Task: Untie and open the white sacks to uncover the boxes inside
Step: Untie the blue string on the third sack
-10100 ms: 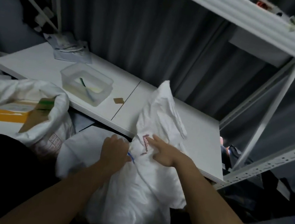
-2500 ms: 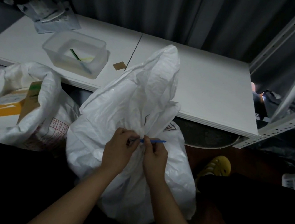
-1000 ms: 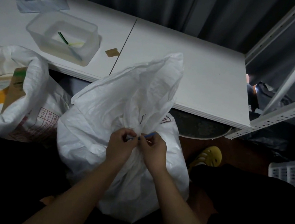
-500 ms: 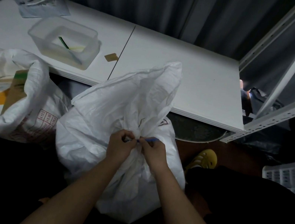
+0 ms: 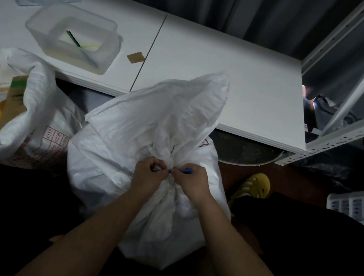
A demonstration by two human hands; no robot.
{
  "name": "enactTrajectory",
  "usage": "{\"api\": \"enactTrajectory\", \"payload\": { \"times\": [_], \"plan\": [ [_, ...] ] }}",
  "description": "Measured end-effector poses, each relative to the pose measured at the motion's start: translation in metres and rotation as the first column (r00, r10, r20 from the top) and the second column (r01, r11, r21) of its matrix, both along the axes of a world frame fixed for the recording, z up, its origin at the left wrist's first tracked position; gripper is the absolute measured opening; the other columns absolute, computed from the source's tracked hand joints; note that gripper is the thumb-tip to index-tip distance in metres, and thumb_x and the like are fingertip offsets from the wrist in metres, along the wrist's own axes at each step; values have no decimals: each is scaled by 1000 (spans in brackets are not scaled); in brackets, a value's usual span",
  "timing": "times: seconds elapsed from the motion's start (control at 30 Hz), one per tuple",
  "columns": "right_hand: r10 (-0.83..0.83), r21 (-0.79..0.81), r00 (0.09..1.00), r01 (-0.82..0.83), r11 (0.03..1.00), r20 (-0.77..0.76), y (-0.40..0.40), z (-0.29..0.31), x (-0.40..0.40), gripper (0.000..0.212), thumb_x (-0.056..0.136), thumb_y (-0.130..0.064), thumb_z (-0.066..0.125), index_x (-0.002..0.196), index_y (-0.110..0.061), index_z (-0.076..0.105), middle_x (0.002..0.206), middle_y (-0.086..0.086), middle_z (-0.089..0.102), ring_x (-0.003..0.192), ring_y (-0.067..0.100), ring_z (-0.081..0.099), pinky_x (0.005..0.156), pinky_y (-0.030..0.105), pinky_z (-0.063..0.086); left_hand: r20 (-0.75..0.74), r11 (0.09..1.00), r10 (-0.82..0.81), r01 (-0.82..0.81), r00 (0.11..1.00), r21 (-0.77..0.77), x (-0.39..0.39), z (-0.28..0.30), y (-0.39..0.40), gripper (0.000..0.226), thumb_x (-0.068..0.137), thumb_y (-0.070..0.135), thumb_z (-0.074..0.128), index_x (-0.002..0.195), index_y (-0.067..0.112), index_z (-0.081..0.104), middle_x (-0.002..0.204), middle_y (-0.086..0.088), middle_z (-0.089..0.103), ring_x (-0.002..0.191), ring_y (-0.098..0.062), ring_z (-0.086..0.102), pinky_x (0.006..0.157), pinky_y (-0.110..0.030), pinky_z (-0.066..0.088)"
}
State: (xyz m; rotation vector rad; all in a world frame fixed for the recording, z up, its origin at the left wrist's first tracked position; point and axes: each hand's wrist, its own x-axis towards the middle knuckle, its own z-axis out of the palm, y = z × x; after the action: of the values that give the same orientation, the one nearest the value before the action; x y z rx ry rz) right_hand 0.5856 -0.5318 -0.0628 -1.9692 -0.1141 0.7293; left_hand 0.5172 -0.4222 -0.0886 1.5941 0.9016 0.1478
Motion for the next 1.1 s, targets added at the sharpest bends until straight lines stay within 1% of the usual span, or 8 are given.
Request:
{"api": "enactTrajectory", "payload": {
  "times": [0.27, 0.33, 0.37, 0.43, 0.47, 0.53, 0.77, 1.1],
  "plan": [
    [18, -14, 997, -16, 1000, 79, 2, 9, -1, 15, 86, -9, 67, 72, -10, 61, 64, -3, 59, 58, 2, 54, 55, 7, 40, 24, 998, -49, 49, 998, 33, -1, 7, 3, 12, 79, 10, 72, 74, 17, 63, 74, 1, 62, 66, -5, 59, 61, -18, 46],
    [-10, 60, 996, 5, 998, 92, -2, 18, -6, 22, 89, -12, 64, 69, -17, 59, 64, -7, 59, 58, -2, 56, 59, 6, 41, -32, 960, -140, 143, 990, 240, -7, 13, 5, 6, 81, 27, 70, 81, 22, 66, 89, 0, 60, 77, -14, 61, 69, -28, 48],
    [-23, 73, 993, 15, 997, 115, -2, 22, -10, 22, 91, -13, 63, 70, -21, 58, 67, -9, 60, 61, -6, 57, 61, 6, 41, -115, 877, -168, 202, 979, 437, -11, 17, 6, 7, 82, 30, 68, 85, 24, 67, 95, 0, 56, 81, -18, 57, 72, -30, 47],
    [-73, 81, 983, 60, 995, 166, 1, 27, -19, 18, 92, -16, 61, 76, -24, 61, 75, -13, 63, 69, -10, 58, 66, 3, 41, -113, 566, -197, 207, 974, 798, -17, 27, 8, 5, 83, 25, 66, 84, 22, 69, 92, -5, 55, 80, -23, 50, 70, -31, 42],
    [-105, 97, 976, 88, 991, 190, 3, 30, -23, 16, 92, -15, 61, 78, -23, 62, 76, -14, 63, 71, -10, 58, 66, 2, 40, -50, 457, -275, 176, 960, 872, -18, 33, 9, 9, 82, 24, 62, 82, 18, 69, 88, -7, 57, 79, -22, 48, 69, -30, 40],
    [-160, 140, 959, 130, 982, 233, 7, 33, -30, 14, 92, -12, 60, 80, -18, 63, 75, -14, 62, 72, -9, 57, 67, 3, 40, 19, 391, -436, 171, 900, 905, -14, 43, 14, 21, 83, 24, 51, 84, 11, 67, 85, -8, 62, 81, -19, 46, 69, -29, 40],
    [-266, 207, 911, 207, 956, 315, 13, 39, -38, 14, 92, -7, 59, 80, -14, 63, 72, -14, 61, 73, -7, 59, 69, 5, 41, -94, 661, -446, 398, 890, 636, -15, 54, 17, 34, 96, 23, 50, 129, 14, 48, 119, -3, 60, 107, -19, 55, 84, -30, 45],
    [-290, 181, 924, 249, 951, 250, 10, 31, -41, 13, 92, -8, 59, 82, -11, 64, 73, -8, 63, 72, -5, 60, 66, 6, 43, -59, 655, -423, 350, 904, 670, -16, 54, 11, 15, 85, 17, 62, 90, 16, 49, 81, 1, 60, 75, -16, 57, 61, -31, 44]
  ]
}}
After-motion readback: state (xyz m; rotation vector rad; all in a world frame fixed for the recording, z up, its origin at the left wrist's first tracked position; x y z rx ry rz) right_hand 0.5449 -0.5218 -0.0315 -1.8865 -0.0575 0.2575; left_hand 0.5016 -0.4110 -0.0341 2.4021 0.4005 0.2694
